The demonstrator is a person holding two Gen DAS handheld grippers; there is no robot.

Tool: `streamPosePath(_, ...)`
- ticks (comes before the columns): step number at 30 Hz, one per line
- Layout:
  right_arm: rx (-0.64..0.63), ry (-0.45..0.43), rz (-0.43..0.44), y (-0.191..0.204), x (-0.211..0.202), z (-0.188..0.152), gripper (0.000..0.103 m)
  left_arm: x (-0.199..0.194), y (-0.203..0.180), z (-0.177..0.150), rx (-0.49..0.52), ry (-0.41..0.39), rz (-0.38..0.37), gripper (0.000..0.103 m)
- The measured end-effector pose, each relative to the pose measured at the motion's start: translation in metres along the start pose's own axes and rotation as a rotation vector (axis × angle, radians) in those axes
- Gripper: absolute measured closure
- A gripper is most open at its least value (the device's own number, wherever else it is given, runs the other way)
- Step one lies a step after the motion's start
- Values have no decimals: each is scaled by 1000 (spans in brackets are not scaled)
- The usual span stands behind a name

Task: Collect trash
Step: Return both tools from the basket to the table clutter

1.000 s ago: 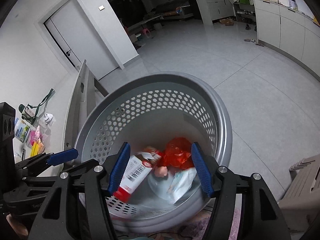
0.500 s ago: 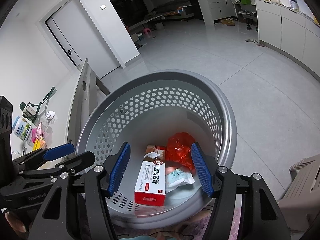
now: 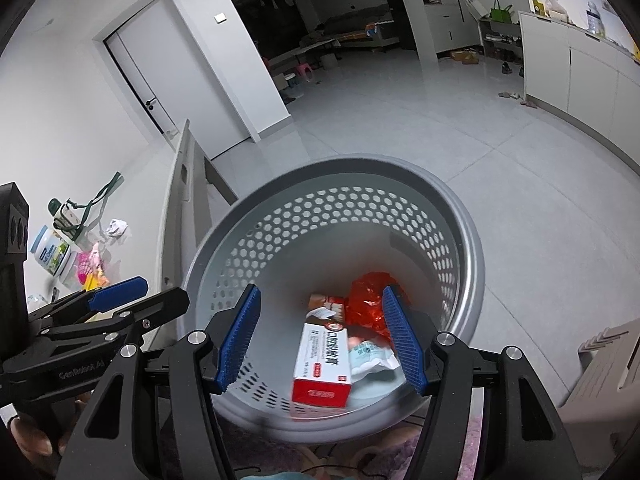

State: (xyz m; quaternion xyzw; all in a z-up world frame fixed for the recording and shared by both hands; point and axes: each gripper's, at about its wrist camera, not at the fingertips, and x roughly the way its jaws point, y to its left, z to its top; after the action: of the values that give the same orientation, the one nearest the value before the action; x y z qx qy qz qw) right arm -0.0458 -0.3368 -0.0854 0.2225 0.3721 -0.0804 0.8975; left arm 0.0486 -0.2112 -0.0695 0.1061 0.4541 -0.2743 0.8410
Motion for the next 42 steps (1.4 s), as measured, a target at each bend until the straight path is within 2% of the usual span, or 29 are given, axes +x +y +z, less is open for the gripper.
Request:
streamPosePath(12,-72,-13,51,44,-10,-6,42,-34,44,-11,-88,-86,81,26)
streamPosePath(25,-202,-29,155,116,-11,-11,40,-97,137,-41,-227,-194,267,23)
streamPosePath(29,-241,-22,195,143,-4,-13,40,-113,166,-54,-257,-206,336,23)
streamPosePath(42,-402,65,275,236,31,-28,40,-137,238,-86,-316,-219,465,21)
